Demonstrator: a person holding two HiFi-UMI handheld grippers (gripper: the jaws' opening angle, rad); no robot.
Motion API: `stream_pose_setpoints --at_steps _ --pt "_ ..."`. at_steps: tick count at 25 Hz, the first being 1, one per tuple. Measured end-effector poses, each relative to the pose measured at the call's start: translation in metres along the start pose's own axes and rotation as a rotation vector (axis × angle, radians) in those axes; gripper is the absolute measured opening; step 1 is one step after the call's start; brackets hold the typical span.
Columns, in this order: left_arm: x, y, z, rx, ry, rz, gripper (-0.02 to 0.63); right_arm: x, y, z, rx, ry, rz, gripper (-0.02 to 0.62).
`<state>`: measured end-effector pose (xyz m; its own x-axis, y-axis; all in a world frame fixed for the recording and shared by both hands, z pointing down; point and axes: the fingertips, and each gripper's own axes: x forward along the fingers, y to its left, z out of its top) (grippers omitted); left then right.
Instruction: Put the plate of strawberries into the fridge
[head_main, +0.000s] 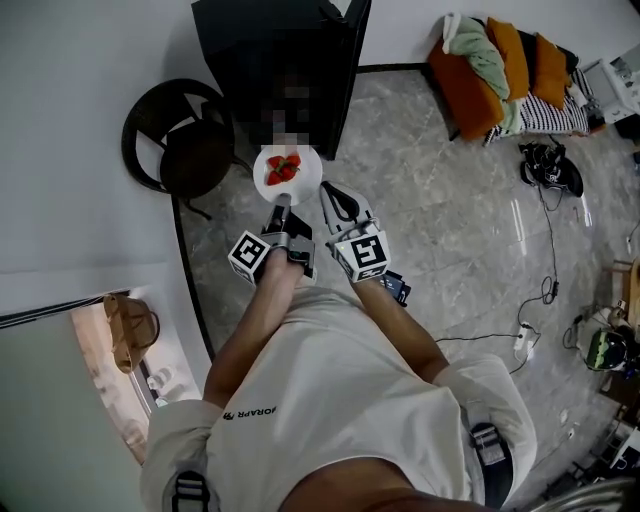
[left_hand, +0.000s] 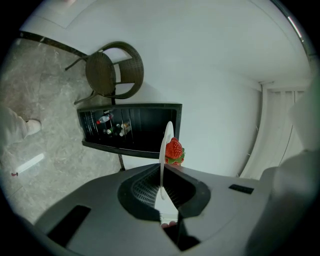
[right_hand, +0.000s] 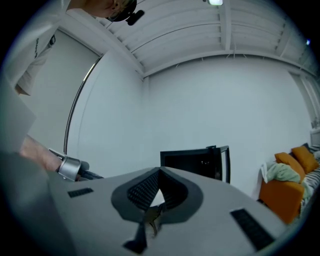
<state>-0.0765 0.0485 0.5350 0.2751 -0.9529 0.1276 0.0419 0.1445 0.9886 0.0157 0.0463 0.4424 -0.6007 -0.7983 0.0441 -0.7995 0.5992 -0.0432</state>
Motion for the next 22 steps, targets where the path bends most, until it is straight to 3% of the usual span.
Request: stream_pose_setpoints --at_steps 11,22 --pt "0.097 -0.013 0.062 0.018 0.045 -0.003 0.011 0.108 -0.040 0.004 0.009 -0.013 -0.043 0.012" --pt "0.151 -0.021 0.080 0.027 0.100 0.020 0.011 0.163 -0.077 0.016 0.036 -0.006 -0.093 0.012"
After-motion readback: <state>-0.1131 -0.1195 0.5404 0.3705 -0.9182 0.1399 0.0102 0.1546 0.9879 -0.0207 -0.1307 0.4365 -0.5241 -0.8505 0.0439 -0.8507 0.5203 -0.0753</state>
